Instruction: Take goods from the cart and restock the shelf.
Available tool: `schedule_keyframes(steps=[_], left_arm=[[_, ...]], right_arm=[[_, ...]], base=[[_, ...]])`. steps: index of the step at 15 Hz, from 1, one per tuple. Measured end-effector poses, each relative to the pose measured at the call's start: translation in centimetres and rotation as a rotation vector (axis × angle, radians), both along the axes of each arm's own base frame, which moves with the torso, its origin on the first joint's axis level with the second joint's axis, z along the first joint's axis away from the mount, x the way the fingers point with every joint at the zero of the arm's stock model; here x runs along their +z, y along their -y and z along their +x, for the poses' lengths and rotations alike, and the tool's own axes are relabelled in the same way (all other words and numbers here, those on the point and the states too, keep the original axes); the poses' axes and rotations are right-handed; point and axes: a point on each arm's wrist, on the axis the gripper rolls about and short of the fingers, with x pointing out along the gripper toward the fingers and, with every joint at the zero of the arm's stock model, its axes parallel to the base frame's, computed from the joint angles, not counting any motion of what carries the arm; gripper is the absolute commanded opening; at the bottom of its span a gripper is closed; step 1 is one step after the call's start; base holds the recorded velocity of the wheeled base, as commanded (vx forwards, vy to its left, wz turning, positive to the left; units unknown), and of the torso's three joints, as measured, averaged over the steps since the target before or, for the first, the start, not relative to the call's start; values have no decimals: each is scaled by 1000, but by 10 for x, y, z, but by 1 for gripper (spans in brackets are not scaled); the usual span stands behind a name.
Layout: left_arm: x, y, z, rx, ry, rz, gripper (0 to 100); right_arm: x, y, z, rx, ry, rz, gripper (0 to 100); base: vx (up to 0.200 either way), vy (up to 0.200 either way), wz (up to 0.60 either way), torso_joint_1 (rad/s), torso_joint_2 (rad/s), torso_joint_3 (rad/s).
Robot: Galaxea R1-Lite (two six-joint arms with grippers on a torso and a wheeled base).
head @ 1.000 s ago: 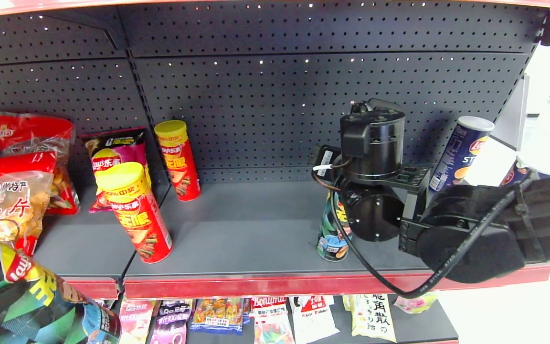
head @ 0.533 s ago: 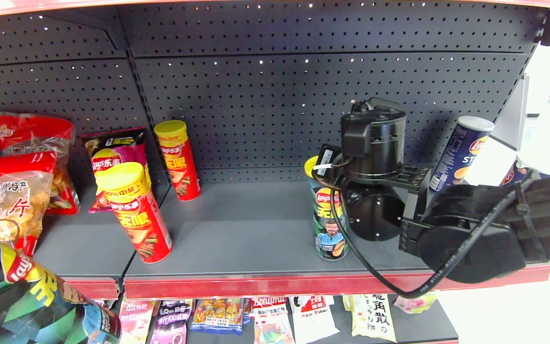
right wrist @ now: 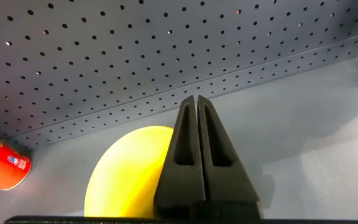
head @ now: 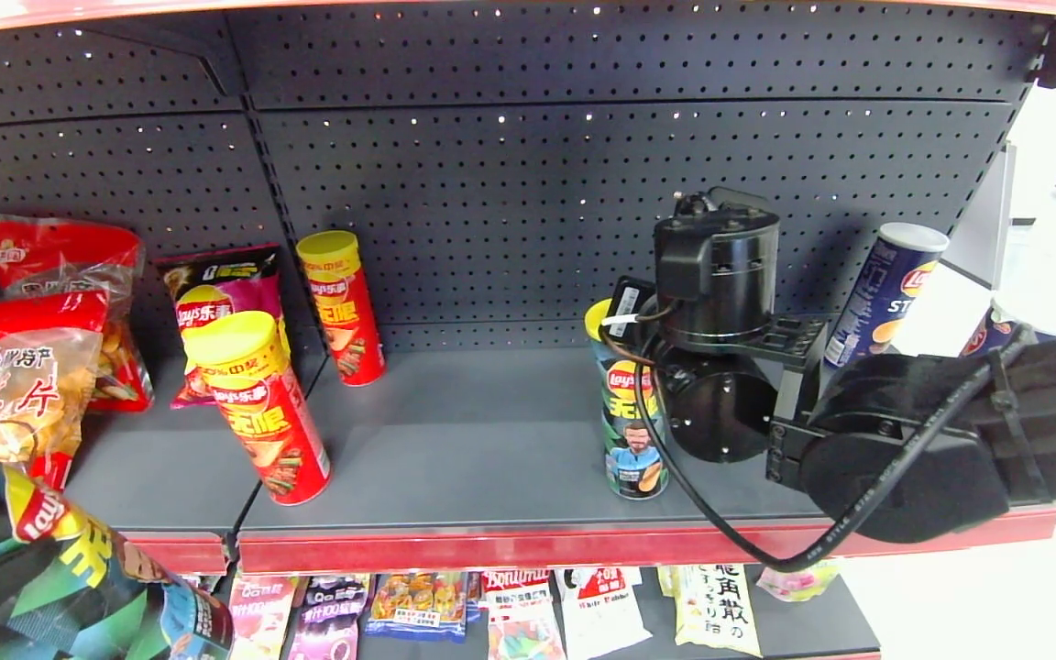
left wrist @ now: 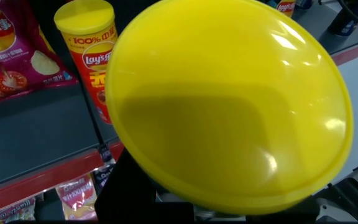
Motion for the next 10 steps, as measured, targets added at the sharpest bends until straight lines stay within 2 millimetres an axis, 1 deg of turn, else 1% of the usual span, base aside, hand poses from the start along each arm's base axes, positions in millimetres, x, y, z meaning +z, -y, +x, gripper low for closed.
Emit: schedule_keyframes(steps=[10], left_arm=[[0,0,1,-5,-3,0,0]], right_arm=[[1,9,4,-25,0,5,0]], base=[[0,0,0,0,0,0]])
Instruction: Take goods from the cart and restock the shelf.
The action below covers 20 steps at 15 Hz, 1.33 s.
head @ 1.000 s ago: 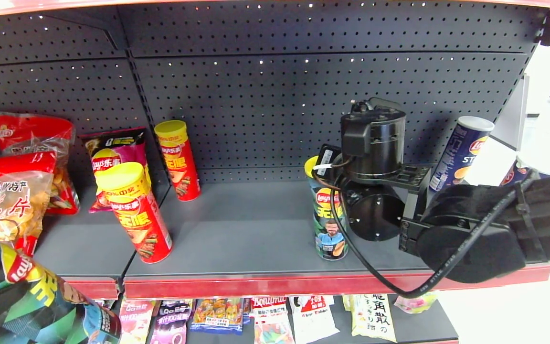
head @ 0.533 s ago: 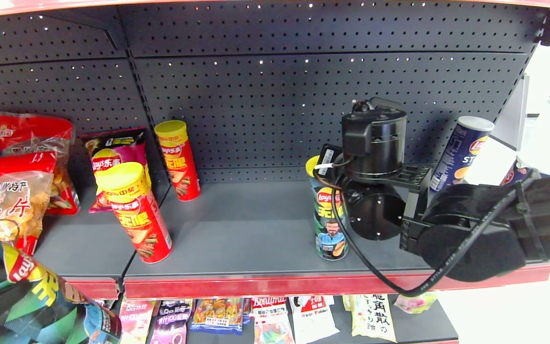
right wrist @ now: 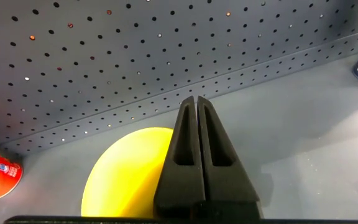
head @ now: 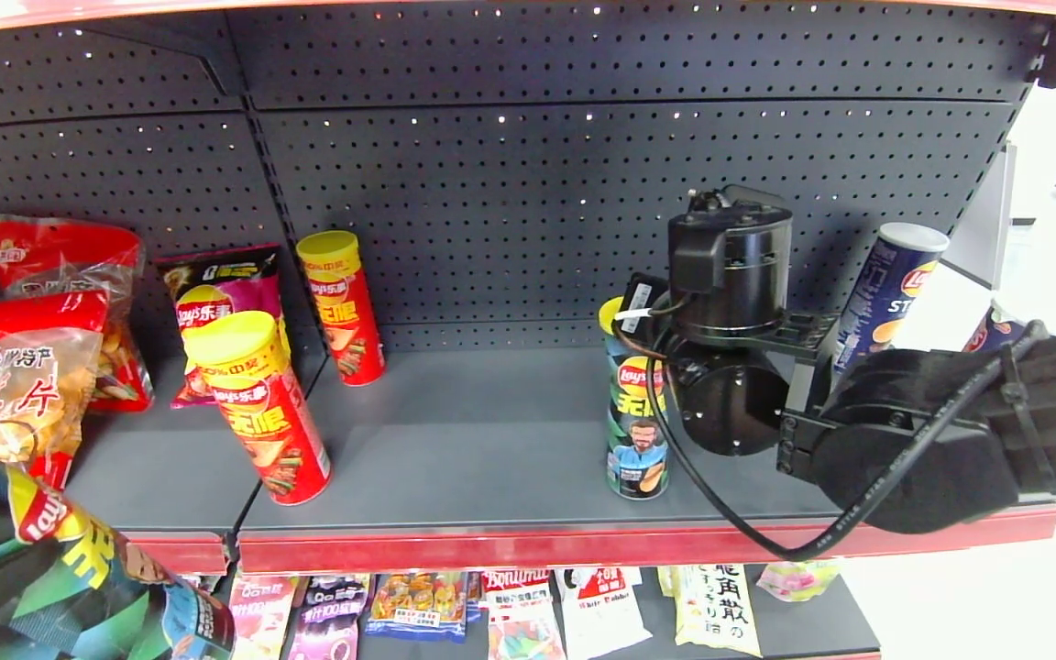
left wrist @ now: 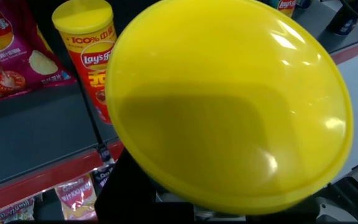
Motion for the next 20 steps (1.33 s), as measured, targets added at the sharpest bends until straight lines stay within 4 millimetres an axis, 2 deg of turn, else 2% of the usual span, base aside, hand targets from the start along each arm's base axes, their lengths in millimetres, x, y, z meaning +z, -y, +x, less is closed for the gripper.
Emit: schedule_keyframes(steps=[14,20], left_arm=[[0,0,0,-1,-1,0,0],[0,0,0,-1,-2,0,0]], right_arm=[[-4,13,5,-25,-13,-9,0],[-3,12,4,-18,-13,-9,0]], base=[[0,0,0,0,0,0],[0,0,0,0,0,0]])
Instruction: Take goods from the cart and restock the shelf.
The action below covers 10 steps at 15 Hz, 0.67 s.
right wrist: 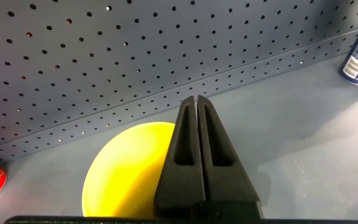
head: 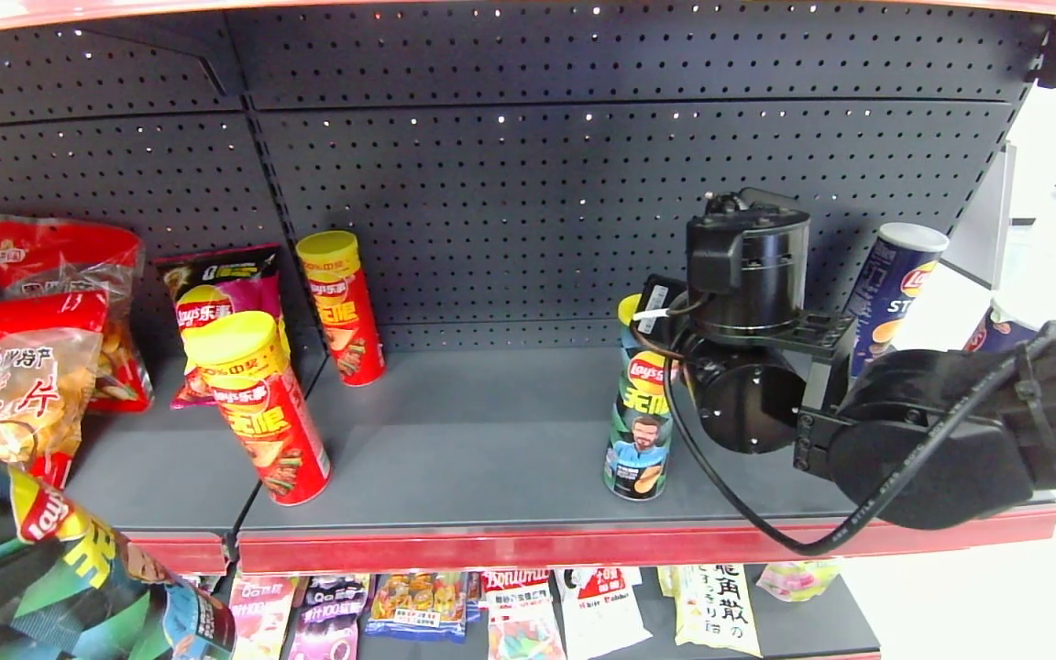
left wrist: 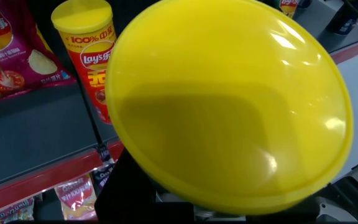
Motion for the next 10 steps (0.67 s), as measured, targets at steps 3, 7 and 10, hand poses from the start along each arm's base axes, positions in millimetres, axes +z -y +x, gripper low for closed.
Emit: schedule_keyframes(steps=[3,7,10], left_arm=[[0,0,0,0,0,0,0],[0,0,0,0,0,0,0],[0,0,0,0,-1,0,0]], right_arm=[[0,-1,0,13,-1,3,0],[1,-1,1,32,-2,8,0],[0,-1,1,41,-5,9,0]], base=[[0,0,0,0,0,0],[0,0,0,0,0,0],[0,0,0,0,0,0]])
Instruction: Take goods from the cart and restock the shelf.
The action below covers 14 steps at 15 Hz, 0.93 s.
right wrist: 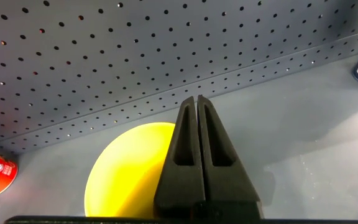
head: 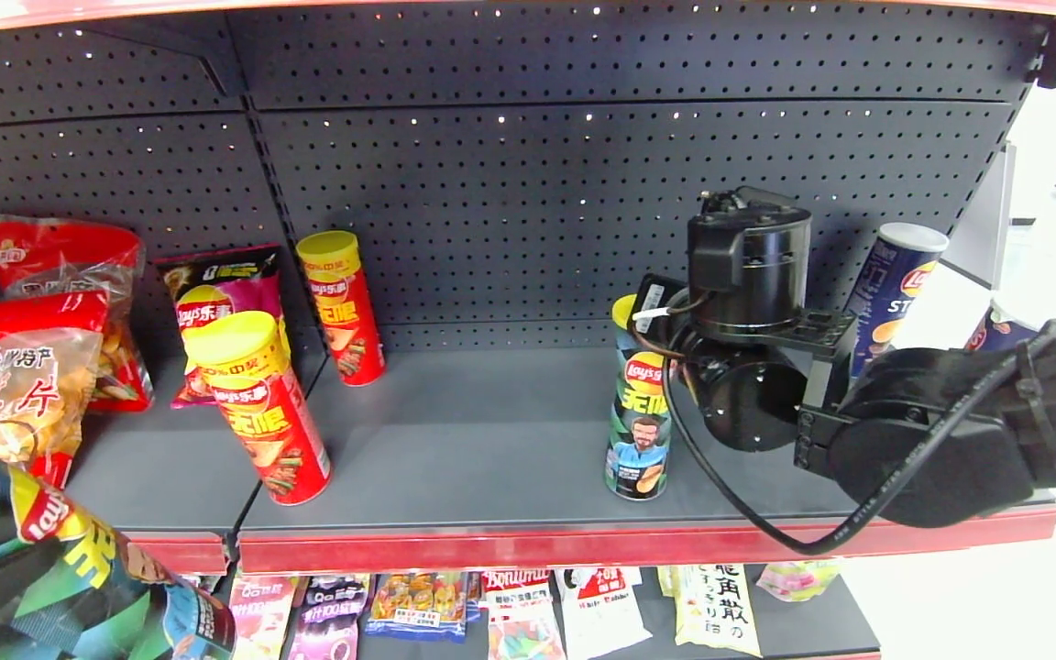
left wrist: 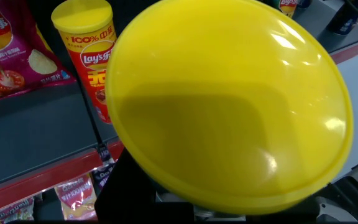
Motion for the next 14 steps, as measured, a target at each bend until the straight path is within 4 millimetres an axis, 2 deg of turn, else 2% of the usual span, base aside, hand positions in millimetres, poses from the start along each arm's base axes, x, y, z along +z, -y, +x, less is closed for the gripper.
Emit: schedule_keyframes(steps=[14], left_arm=[[0,0,0,0,0,0,0]], right_arm=[[-1,6,-5,36,-15,-4,0]], base=[[0,0,0,0,0,0]])
